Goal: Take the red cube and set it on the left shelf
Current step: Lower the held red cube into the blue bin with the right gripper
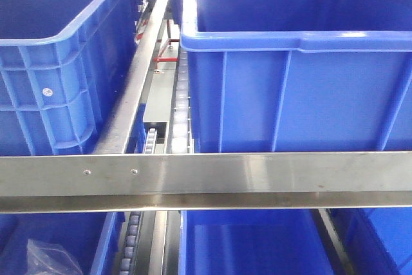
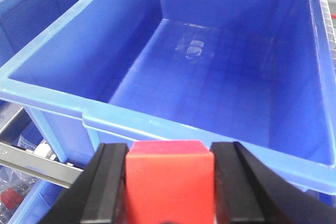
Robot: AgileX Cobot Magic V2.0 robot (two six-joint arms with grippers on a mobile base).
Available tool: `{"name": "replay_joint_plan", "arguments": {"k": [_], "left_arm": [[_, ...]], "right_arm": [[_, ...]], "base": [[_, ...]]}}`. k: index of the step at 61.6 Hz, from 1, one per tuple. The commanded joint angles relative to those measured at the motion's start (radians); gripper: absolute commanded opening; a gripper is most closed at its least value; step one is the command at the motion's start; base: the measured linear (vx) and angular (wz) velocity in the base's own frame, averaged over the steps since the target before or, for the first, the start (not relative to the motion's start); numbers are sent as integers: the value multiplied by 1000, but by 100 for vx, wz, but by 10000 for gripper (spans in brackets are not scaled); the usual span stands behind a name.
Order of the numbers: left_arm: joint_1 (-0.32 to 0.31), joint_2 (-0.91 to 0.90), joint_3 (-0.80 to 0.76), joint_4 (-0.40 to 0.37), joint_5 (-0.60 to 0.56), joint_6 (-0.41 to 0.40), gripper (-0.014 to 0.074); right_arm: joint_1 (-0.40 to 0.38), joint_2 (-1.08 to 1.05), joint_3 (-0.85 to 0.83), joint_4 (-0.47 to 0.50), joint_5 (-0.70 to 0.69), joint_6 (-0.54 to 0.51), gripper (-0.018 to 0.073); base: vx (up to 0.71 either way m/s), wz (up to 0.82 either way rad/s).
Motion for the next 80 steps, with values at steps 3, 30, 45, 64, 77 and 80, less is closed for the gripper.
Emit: {"name": "replay_joint_plan", "arguments": {"k": [3,30,45,64,77,80], "left_arm": [[-7,0,22,-5,-90,1,106],[-7,0,22,-5,-90,1,106],[-7,0,22,-5,-90,1,106],[-7,0,22,-5,-90,1,106],[-7,0,22,-5,-90,1,106],[-7,0,22,-5,-90,1,106]], "right_arm": [[-5,-5,-26,-10,-78,-12,57],[-5,-5,-26,-10,-78,-12,57],[-5,-5,-26,-10,-79,-12,57],[-5,-5,-26,-10,-82,-12,57],[-5,13,-29,-10,-153,-12,57],[-5,44,-43,-10,-153,-12,57]], "base": [[0,0],[0,0],[0,0],[0,0],[0,0],[0,0]]}}
